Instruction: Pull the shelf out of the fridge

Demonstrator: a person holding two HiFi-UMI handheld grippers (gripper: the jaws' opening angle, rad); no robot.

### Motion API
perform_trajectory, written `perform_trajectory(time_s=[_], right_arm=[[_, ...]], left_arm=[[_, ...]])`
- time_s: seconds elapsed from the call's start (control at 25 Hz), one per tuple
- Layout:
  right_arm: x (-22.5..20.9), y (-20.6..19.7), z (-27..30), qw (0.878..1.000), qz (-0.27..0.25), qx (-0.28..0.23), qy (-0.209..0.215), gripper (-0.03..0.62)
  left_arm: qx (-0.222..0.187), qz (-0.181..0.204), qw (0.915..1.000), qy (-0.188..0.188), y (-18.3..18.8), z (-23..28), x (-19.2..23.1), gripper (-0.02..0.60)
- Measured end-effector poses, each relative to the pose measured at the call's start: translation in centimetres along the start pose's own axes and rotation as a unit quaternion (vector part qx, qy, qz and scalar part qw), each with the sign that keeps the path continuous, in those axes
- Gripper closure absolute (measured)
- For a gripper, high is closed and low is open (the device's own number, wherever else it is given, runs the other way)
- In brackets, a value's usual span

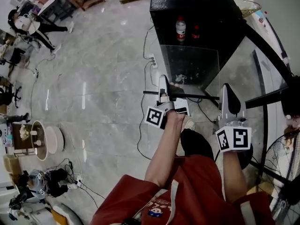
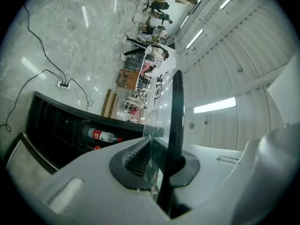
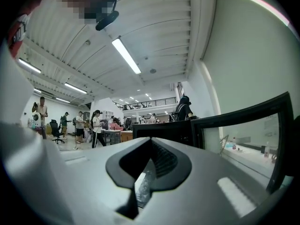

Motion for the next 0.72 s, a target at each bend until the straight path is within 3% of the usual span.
perform_trajectory(time_s=[0.72], right_arm=[[10.1,-0.4,-6.8,0.998,-0.006,-0.031,0.059,0.595]], left_arm=[[-0.066,0.026,0.9975,0.0,16.4,-13.4,-9.9,0.551]])
Point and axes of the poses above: the fingertips, and each gripper's own axes: z forward along the fingers, x to its left, y out of its top, the point moved 9 cm from there along -z, backward along the fingers, and after that the axes turned 15 degrees about z, right-handed, at the moved point
